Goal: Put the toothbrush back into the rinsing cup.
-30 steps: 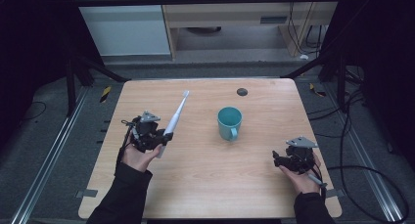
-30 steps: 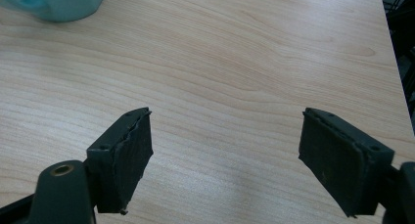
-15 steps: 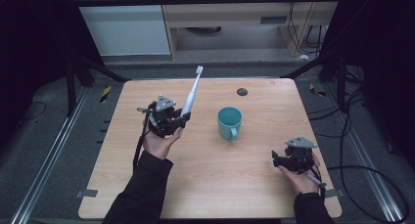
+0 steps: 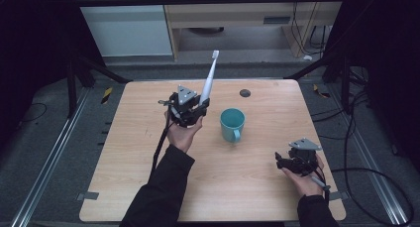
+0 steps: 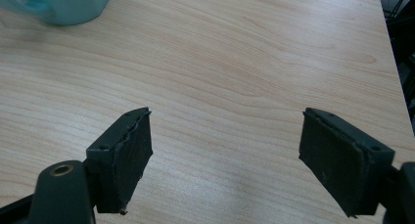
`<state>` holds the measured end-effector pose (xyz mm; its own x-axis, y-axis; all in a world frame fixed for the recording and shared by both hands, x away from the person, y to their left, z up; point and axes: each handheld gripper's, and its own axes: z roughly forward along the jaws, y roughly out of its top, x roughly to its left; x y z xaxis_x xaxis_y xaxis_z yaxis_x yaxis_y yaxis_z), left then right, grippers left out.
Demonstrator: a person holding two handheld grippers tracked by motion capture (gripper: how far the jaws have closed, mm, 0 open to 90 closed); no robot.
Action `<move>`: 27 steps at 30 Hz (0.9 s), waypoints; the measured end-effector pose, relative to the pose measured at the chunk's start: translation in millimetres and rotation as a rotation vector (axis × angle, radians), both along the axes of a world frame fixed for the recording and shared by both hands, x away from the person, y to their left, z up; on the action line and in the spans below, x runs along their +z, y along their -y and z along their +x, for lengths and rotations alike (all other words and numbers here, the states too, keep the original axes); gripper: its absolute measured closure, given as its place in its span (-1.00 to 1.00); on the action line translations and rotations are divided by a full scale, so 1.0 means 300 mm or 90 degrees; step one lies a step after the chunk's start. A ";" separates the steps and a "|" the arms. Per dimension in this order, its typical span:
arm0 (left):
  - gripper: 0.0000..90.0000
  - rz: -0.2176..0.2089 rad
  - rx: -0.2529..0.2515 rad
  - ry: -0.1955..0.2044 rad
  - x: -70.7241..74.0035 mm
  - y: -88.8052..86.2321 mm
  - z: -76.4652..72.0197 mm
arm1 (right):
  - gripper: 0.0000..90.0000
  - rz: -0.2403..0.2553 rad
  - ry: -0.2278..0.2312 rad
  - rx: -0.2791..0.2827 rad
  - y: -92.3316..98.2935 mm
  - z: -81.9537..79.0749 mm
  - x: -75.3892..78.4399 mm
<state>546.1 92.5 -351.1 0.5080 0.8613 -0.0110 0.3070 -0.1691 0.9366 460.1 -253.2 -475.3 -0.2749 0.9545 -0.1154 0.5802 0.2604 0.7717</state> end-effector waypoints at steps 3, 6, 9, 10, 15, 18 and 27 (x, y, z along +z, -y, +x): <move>0.47 -0.007 0.009 0.007 -0.005 0.040 0.012 | -0.56 0.001 0.001 0.001 0.001 0.000 0.000; 0.47 -0.013 0.016 0.015 -0.016 0.075 0.025 | -0.55 0.001 0.003 0.001 0.002 0.000 0.001; 0.47 -0.024 0.020 0.019 -0.028 0.103 0.038 | -0.55 -0.001 0.003 0.003 0.001 0.000 0.000; 0.47 -0.025 0.021 0.020 -0.032 0.112 0.042 | -0.55 -0.001 0.004 0.004 0.001 0.000 0.000; 0.47 -0.023 0.026 0.025 -0.056 0.166 0.053 | -0.55 0.002 0.002 0.004 0.000 0.001 -0.001; 0.47 -0.030 0.029 0.024 -0.069 0.193 0.061 | -0.55 0.004 0.003 0.005 0.000 0.000 0.000; 0.47 -0.045 0.034 0.032 -0.108 0.250 0.078 | -0.55 0.007 0.004 0.007 0.001 0.002 -0.001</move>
